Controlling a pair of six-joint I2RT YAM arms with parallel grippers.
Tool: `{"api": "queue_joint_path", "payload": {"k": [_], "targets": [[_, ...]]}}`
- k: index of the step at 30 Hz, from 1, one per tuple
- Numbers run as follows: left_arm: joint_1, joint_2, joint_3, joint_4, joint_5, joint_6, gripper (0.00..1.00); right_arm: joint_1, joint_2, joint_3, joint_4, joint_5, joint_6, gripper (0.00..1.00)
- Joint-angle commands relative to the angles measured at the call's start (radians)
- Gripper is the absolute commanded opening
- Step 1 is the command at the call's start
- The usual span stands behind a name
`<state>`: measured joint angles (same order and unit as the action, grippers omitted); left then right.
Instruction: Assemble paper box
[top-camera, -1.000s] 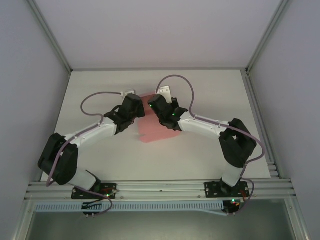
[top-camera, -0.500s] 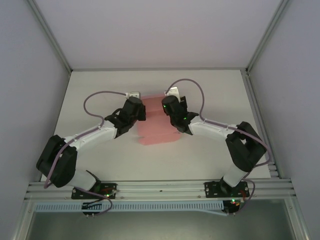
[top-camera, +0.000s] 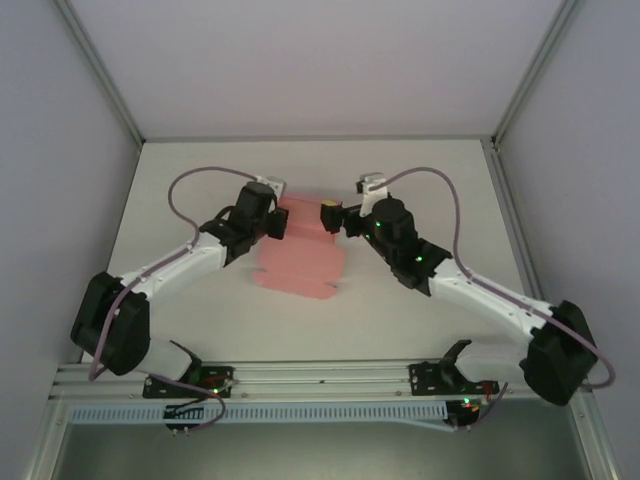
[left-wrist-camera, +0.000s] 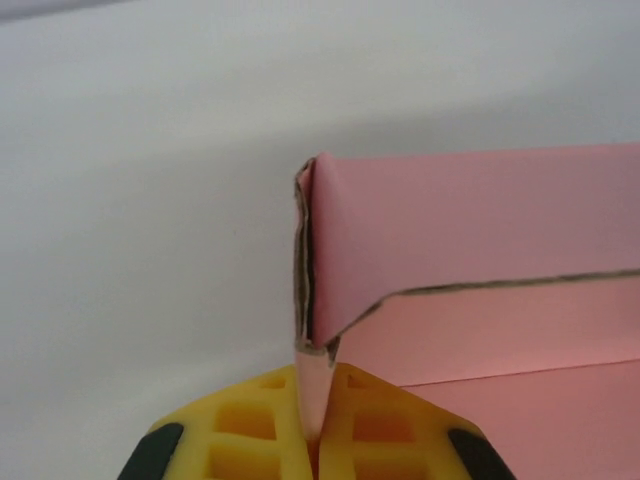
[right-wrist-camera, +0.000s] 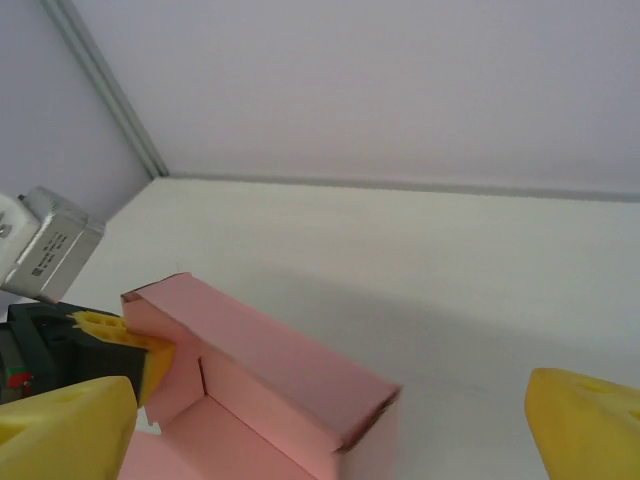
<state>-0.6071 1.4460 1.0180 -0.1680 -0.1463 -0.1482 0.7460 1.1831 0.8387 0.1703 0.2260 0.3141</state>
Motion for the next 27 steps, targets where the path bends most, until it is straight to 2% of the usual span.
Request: {"api": "queue_joint_path", "payload": {"k": [1,2,4,9,13,16,19,26,27], "targets": [[0.002,-0.015,0.107,-0.190,0.235,0.462,0.00,-0.056,-0.102,-0.039,-0.212,0.057,0.237,1.00],[-0.006,-0.009,0.118,-0.234,0.260,0.581,0.00,-0.072,-0.126,-0.048,-0.270,0.068,0.275,1.00],[-0.026,0.016,0.163,-0.307,0.215,0.748,0.00,-0.100,-0.168,-0.064,-0.378,0.104,0.318,1.00],[-0.038,0.156,0.388,-0.560,0.167,0.979,0.00,-0.139,-0.240,-0.101,-0.569,0.221,0.443,1.00],[-0.102,0.308,0.509,-0.689,0.038,1.149,0.00,-0.157,-0.259,-0.128,-0.627,0.263,0.441,1.00],[-0.152,0.424,0.567,-0.729,-0.086,1.205,0.00,-0.161,-0.265,-0.153,-0.615,0.268,0.450,1.00],[-0.188,0.518,0.624,-0.739,-0.156,1.223,0.00,-0.167,-0.279,-0.196,-0.551,0.242,0.446,1.00],[-0.274,0.634,0.638,-0.658,-0.190,1.261,0.00,-0.178,-0.280,-0.217,-0.546,0.240,0.411,1.00],[-0.282,0.647,0.640,-0.645,-0.188,1.258,0.04,-0.178,-0.277,-0.219,-0.549,0.242,0.407,1.00]]}}
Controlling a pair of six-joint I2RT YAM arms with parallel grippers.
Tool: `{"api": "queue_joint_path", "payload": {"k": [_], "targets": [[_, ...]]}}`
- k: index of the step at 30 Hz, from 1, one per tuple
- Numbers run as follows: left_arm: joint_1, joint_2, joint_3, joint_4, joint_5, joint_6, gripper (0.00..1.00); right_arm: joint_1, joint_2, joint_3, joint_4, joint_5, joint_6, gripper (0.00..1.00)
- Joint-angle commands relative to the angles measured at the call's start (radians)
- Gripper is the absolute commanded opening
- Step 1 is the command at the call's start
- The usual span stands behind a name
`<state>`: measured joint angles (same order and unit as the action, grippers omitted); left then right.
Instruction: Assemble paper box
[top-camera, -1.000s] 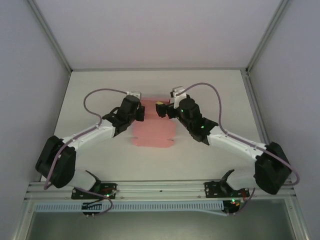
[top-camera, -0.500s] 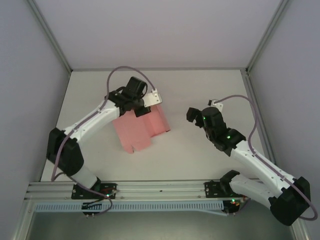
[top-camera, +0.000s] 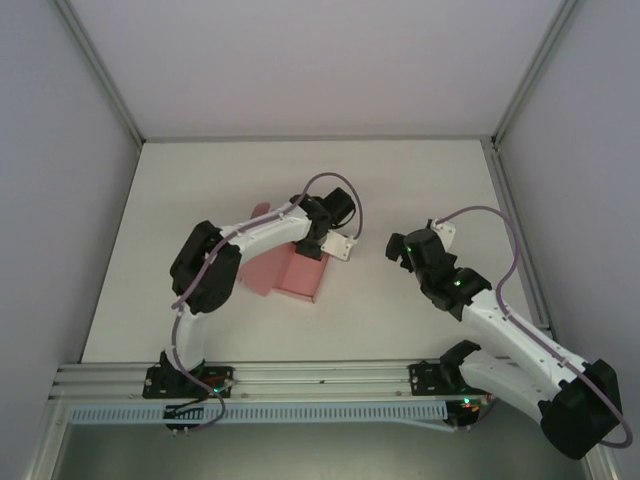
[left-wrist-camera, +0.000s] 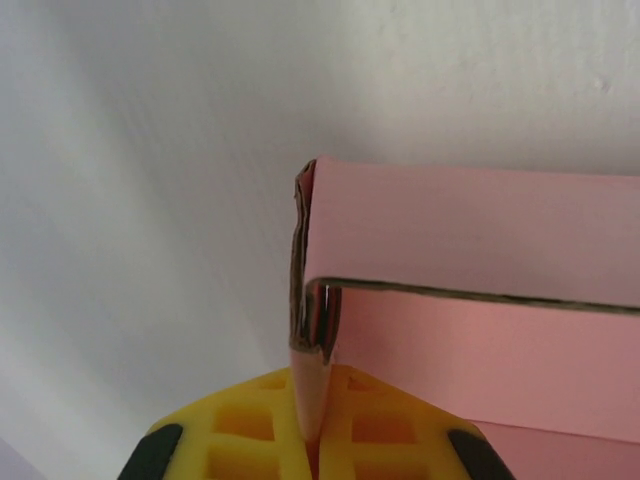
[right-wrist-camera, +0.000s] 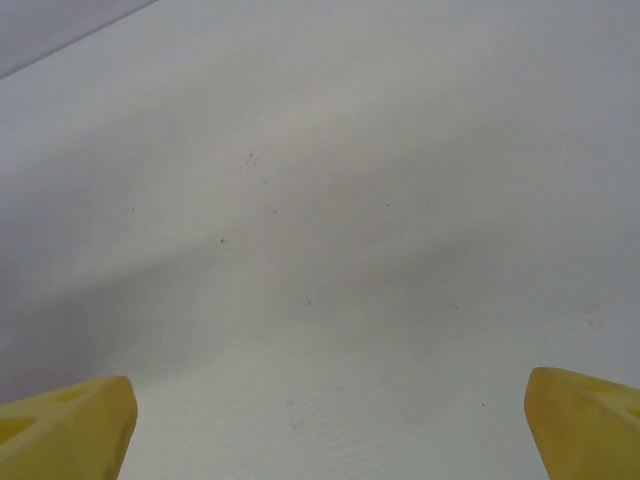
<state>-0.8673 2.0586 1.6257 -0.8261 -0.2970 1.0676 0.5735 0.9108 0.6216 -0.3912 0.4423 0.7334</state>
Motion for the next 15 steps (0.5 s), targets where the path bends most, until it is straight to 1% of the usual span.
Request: {"api": "queue_joint_path", "payload": {"k": [1,3,6,10,11,13,14,15], "targets": [[-0.026,0.043,0.039,0.018,-0.034,0.036,0.17,-0.007,0.000,-0.002,0.014,0.024,-0.015,1.00],[-0.030,0.057,0.059,0.006,-0.023,0.023,0.38,-0.008,0.004,-0.009,0.019,0.011,-0.020,1.00],[-0.029,0.047,0.070,0.006,-0.019,0.017,0.62,-0.012,0.004,-0.019,0.051,-0.020,-0.040,1.00],[-0.030,0.007,0.097,-0.006,0.015,-0.009,0.75,-0.014,0.006,-0.018,0.064,-0.040,-0.056,1.00],[-0.026,-0.011,0.105,-0.010,0.035,-0.019,0.76,-0.014,0.004,-0.017,0.066,-0.049,-0.063,1.00],[-0.021,-0.061,0.100,0.002,0.084,-0.041,0.84,-0.014,0.005,-0.011,0.072,-0.063,-0.076,1.00],[-0.017,-0.089,0.093,0.013,0.113,-0.052,0.89,-0.014,0.006,-0.007,0.075,-0.070,-0.084,1.00],[-0.011,-0.126,0.081,0.036,0.150,-0.071,1.00,-0.014,0.008,-0.002,0.076,-0.083,-0.098,1.00]]}}
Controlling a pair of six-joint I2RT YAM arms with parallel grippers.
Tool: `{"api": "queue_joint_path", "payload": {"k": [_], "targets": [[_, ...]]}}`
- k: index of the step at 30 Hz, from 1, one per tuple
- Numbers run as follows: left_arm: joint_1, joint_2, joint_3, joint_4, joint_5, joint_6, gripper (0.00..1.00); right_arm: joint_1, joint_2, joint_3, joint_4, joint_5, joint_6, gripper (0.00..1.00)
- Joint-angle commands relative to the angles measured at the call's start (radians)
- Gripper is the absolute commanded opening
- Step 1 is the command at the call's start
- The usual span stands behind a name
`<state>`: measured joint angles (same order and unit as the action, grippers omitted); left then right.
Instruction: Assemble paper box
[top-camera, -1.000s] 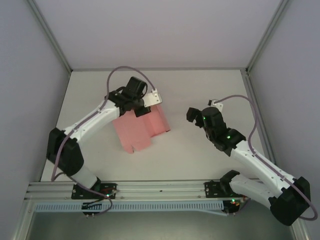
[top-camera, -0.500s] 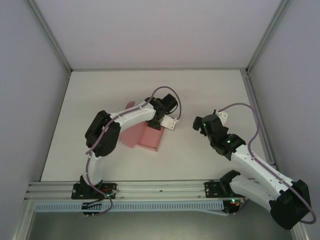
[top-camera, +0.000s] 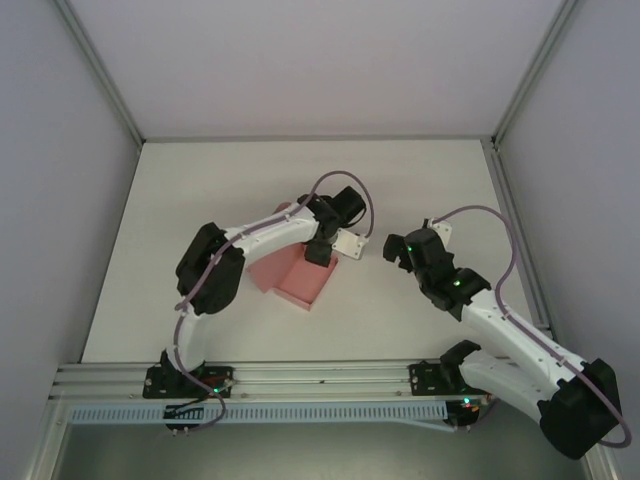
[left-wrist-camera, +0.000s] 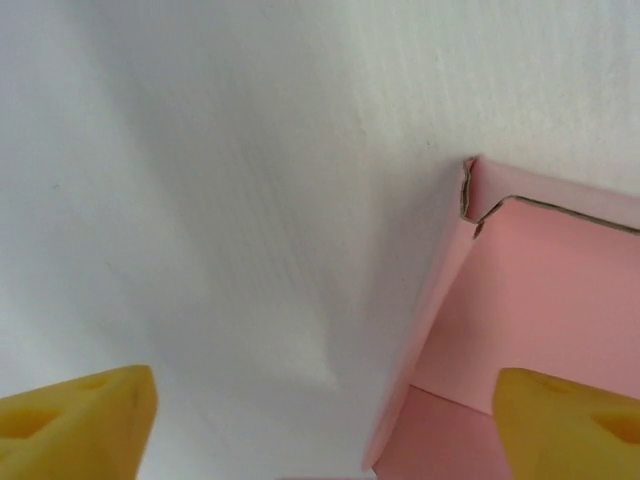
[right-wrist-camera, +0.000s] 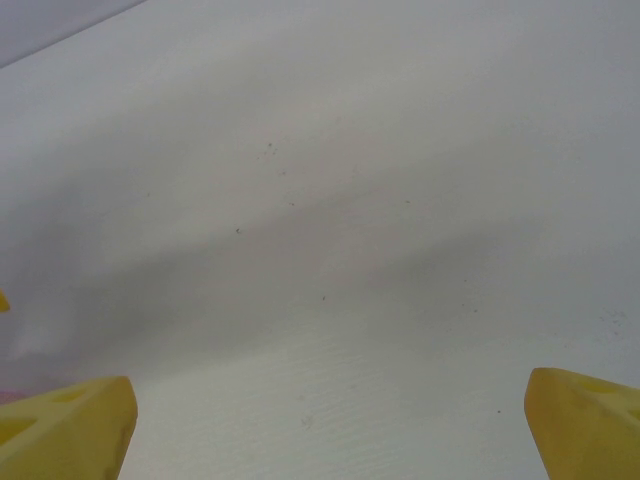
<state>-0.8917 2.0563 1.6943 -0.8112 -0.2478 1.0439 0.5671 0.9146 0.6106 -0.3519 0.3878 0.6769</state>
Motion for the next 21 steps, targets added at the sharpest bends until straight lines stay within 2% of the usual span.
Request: {"api": "queue_joint_path", "payload": {"k": [1,4,6,8,10,11,13,15,19,21], "targets": [[0.021,-0.159,-0.002,0.046,0.127,-0.067,1.00,-0.008,0.008,0.016,0.039,-0.042,-0.055,1.00],[0.057,-0.289,-0.095,0.198,0.163,-0.195,1.00,-0.009,0.033,0.042,0.048,-0.075,-0.108,1.00],[0.089,-0.388,-0.196,0.352,0.144,-0.336,1.00,-0.008,0.062,0.060,0.059,-0.113,-0.122,1.00],[0.112,-0.481,-0.294,0.476,0.089,-0.500,1.00,-0.006,0.101,0.077,0.085,-0.152,-0.144,1.00],[0.119,-0.565,-0.381,0.575,-0.021,-0.729,1.00,-0.004,0.161,0.104,0.121,-0.219,-0.176,1.00],[0.130,-0.611,-0.416,0.588,-0.068,-0.880,1.00,0.000,0.203,0.126,0.137,-0.261,-0.204,1.00],[0.168,-0.689,-0.485,0.577,-0.066,-1.130,1.00,0.018,0.290,0.172,0.165,-0.325,-0.263,1.00],[0.221,-0.774,-0.577,0.578,-0.044,-1.293,1.00,0.059,0.390,0.233,0.174,-0.350,-0.334,1.00],[0.346,-0.897,-0.704,0.540,-0.035,-1.491,1.00,0.157,0.607,0.414,0.147,-0.369,-0.487,0.97],[0.396,-0.939,-0.748,0.513,-0.029,-1.519,1.00,0.185,0.709,0.506,0.115,-0.381,-0.532,0.93]]}}
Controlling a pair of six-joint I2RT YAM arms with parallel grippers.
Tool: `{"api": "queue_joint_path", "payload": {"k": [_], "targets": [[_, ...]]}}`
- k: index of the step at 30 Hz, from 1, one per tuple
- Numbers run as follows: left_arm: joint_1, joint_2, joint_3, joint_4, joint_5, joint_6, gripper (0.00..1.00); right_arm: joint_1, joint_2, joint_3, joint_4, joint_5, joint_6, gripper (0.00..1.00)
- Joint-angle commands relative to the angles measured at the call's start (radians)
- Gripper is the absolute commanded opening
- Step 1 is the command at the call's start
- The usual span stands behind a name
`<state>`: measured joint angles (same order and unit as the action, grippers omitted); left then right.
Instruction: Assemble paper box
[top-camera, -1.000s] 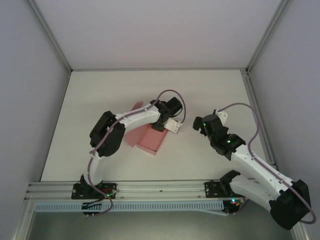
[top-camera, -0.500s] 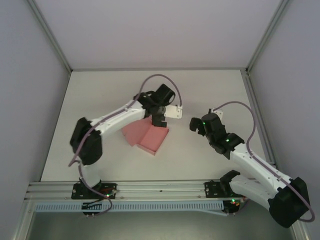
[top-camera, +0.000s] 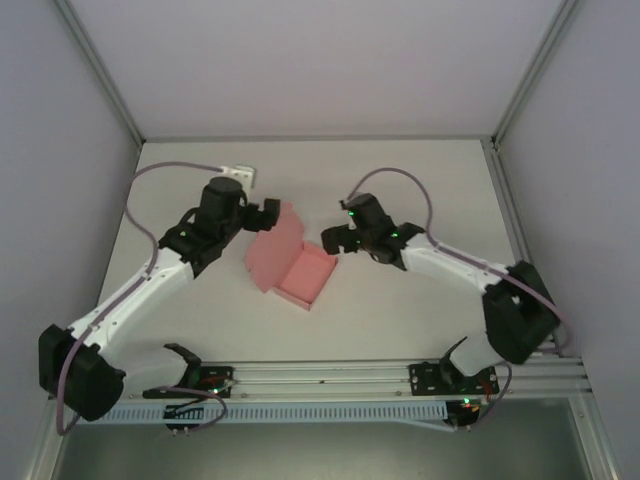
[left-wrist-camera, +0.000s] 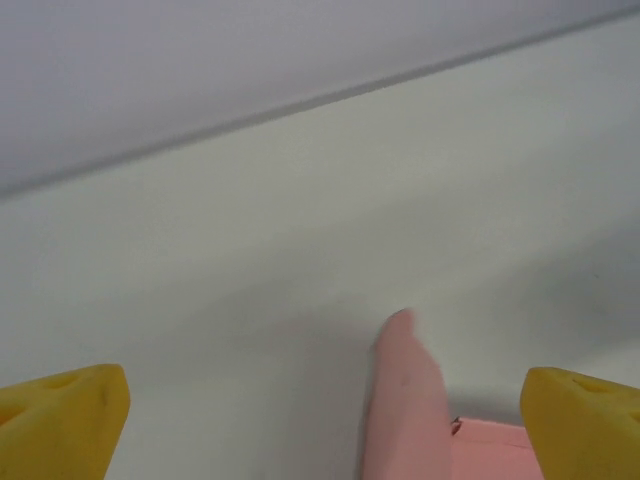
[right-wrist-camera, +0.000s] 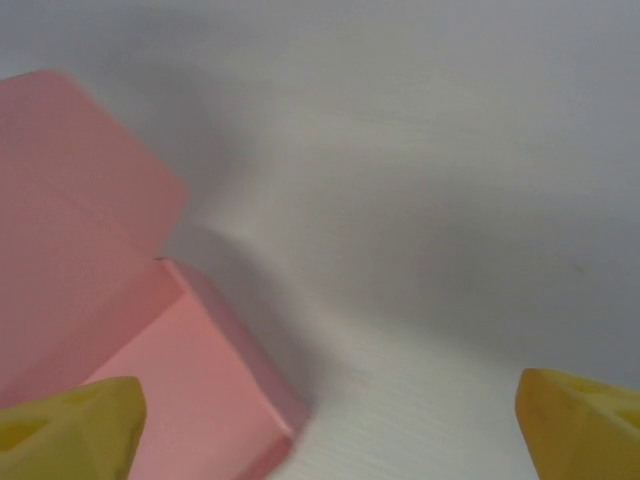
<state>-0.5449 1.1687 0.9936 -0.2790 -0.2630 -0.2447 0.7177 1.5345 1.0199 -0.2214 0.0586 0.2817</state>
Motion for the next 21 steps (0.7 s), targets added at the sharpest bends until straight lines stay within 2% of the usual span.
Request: {"api": "queue_joint_path", "payload": {"k": [1,6,8,12,21], "targets": [[0.069,-0.068,-0.063,-0.034,-0.015,-0.235,1.00,0.045,0.136,0.135,-0.029,-0.045,-0.149,0.89],[0.106,-0.122,-0.119,-0.058,-0.019,-0.234,1.00,0.072,0.279,0.243,-0.092,-0.025,-0.180,0.75],[0.109,-0.130,-0.129,-0.060,-0.022,-0.224,1.00,0.080,0.306,0.253,-0.102,-0.030,-0.185,0.66],[0.113,-0.135,-0.128,-0.067,-0.032,-0.212,1.00,0.085,0.352,0.259,-0.120,-0.015,-0.169,0.60],[0.117,-0.137,-0.123,-0.063,-0.045,-0.197,1.00,0.085,0.404,0.281,-0.137,0.011,-0.119,0.25]]}}
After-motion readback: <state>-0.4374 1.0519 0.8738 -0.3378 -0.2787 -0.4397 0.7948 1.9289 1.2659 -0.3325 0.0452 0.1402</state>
